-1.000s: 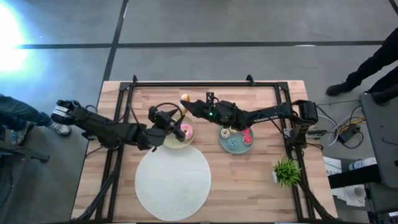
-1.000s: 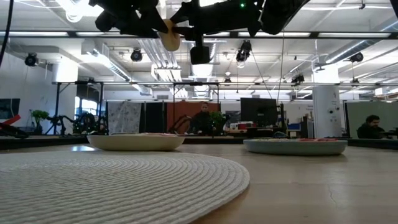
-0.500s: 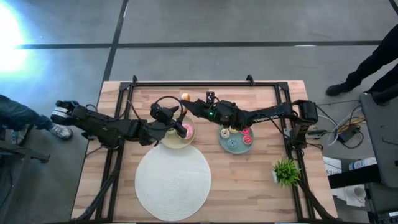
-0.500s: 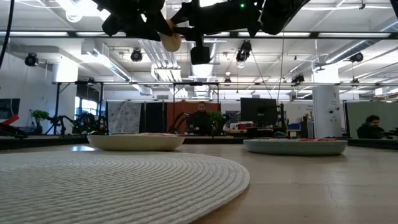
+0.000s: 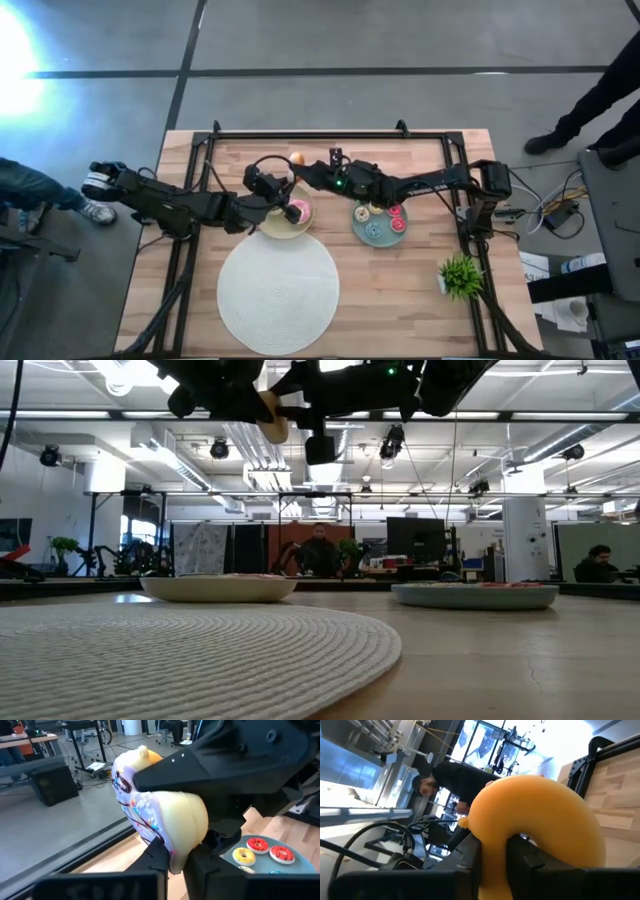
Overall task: Pick & Place donuts
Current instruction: Put the purple donut on the brown plate
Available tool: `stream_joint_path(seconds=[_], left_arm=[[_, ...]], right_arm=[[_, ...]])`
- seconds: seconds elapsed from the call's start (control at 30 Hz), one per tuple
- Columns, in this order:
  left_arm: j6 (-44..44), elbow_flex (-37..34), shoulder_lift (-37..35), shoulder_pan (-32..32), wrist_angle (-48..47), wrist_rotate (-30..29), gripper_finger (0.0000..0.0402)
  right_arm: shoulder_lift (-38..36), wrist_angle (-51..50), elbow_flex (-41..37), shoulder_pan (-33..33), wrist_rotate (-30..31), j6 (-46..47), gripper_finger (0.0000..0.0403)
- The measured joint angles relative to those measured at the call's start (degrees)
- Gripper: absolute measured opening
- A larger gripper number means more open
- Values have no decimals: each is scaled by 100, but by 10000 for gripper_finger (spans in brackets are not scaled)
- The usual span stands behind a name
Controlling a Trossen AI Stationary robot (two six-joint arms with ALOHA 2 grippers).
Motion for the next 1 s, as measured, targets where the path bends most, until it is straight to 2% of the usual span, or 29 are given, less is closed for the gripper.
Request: stream_joint_path(seconds=[0.2, 0.37, 0.67, 0.83, 0.93, 1.0], left_arm=[[268, 0, 0, 54, -57, 11, 7], [316, 0, 0, 69, -539, 24, 6], [29, 13, -44, 65, -1788, -11, 5], [-70, 11, -74, 82, -2738, -231, 5], [-178, 11, -81, 61, -3544, -179, 5], [-335, 9, -81, 30, -4087, 25, 5]], right_arm=[[0, -7, 0, -28, -190, -33, 132], [-61, -285, 0, -89, -505, -57, 187], [-266, -1058, -21, -245, -1819, -124, 234], [-710, -2270, -72, -252, -2566, -285, 240], [-1105, -3422, -87, -261, -2587, -692, 238], [-1413, -4132, -87, -277, -2390, -973, 236]])
